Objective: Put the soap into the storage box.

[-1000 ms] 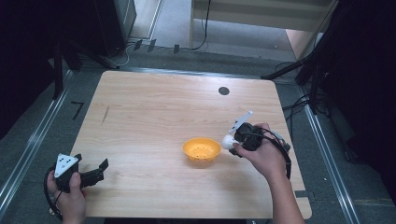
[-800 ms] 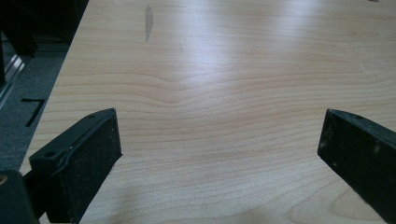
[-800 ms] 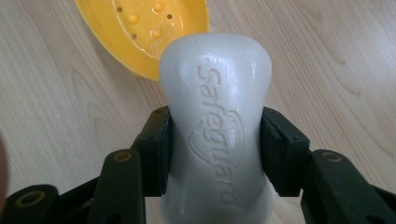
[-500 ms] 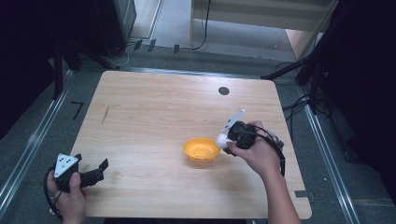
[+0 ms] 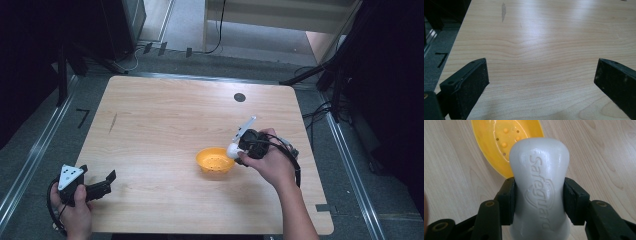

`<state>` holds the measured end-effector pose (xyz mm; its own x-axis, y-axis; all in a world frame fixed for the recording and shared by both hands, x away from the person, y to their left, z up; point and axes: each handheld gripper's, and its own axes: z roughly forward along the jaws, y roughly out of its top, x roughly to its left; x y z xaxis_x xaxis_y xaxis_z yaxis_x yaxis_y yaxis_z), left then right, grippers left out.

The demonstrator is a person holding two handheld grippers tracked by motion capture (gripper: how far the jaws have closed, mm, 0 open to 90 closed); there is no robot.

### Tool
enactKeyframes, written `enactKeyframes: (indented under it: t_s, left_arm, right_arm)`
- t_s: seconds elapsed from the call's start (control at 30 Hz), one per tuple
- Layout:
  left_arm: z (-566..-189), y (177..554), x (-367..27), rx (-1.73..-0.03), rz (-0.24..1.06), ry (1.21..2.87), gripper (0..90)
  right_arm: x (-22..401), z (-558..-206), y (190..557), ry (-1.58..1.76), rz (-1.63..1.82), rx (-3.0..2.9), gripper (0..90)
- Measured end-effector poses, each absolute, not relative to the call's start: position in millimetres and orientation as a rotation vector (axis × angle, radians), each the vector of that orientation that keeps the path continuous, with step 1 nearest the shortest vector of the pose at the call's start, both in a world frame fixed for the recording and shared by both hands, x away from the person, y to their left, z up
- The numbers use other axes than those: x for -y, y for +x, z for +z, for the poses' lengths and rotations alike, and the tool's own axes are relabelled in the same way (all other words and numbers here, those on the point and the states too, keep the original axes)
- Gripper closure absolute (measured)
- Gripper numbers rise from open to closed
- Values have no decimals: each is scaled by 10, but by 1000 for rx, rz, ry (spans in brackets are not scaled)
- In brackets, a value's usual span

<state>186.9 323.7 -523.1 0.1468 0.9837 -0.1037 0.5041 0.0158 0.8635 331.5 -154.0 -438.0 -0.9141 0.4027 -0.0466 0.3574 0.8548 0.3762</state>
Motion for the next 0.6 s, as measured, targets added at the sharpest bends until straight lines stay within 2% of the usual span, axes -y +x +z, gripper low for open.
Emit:
enactKeyframes:
  t_s: [0.6]
  left_arm:
    - [-5231,1870,-3240,-1471,739,1606,0]
  right_arm:
    - [1362,-4368,3321,556,551,-2924,506]
